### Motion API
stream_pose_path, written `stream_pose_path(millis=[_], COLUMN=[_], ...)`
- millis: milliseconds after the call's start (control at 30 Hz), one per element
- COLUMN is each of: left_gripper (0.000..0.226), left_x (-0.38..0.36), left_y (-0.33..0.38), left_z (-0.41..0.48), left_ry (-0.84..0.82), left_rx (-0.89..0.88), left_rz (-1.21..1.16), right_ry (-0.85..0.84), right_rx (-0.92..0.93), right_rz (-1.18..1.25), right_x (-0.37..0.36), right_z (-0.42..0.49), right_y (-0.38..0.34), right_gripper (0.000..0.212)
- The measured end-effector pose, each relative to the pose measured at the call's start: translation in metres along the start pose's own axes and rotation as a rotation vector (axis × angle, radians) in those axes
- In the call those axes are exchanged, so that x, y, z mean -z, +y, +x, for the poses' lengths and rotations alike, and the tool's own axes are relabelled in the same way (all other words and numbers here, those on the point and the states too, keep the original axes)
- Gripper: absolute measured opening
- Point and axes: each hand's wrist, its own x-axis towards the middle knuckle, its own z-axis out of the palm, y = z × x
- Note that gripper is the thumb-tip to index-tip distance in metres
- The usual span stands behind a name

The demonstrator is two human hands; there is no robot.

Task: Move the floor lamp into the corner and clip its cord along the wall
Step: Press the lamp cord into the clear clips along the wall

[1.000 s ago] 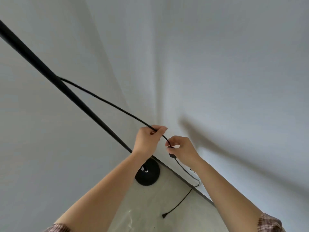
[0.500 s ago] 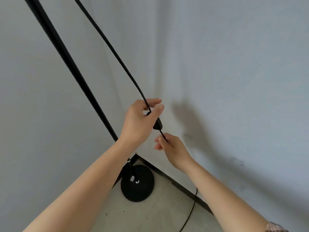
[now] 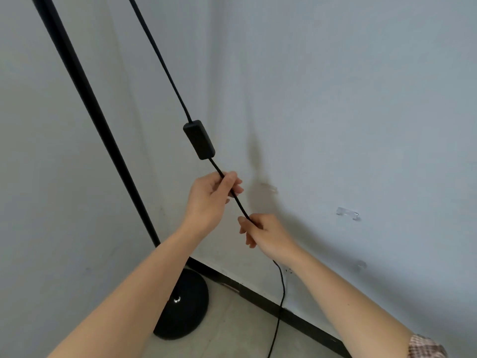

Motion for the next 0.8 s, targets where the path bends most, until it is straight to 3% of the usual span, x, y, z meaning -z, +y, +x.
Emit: stream_pose_path(millis=[100,300,367,567,633,800], left_gripper=[0.022,0.015,0.016,0.013,0.009,0.005], left_x=[-0.006,-0.016,-0.02,-0.019,-0.02,-0.03], left_y=[-0.015,-0.044,-0.047,-0.045,-0.043,-0.039], left_z=[0.001,0.003,0.004,0.022,0.027,0.03], left_ry=[-0.044,-0.222,-0.179,0.198,0.193,0.059], left_rx=[0.036,0.308,0.352,0.576,0.604,0.638], left_rz=[0.041,0.005,-0.09,-0.619,-0.715,-0.774], right_ry=[0.001,0.062,0.097,0.202,0.281,0.378], right_rx=[-0.039,-0.116,-0.115,-0.114,-0.072,-0.005], right_rz=[-0.05,-0.077,-0.076,0.037,0.085,-0.092], right_x=[0.005,0.023,0.028,0.059,0.068,0.074], right_z=[-0.009,-0.026,-0.028,-0.041,-0.042,-0.033], right_y=[0.012,0.025,0.02,-0.004,-0.014,-0.032], right_gripper=[0.033,0.036,0.034,0.028,0.023,0.03])
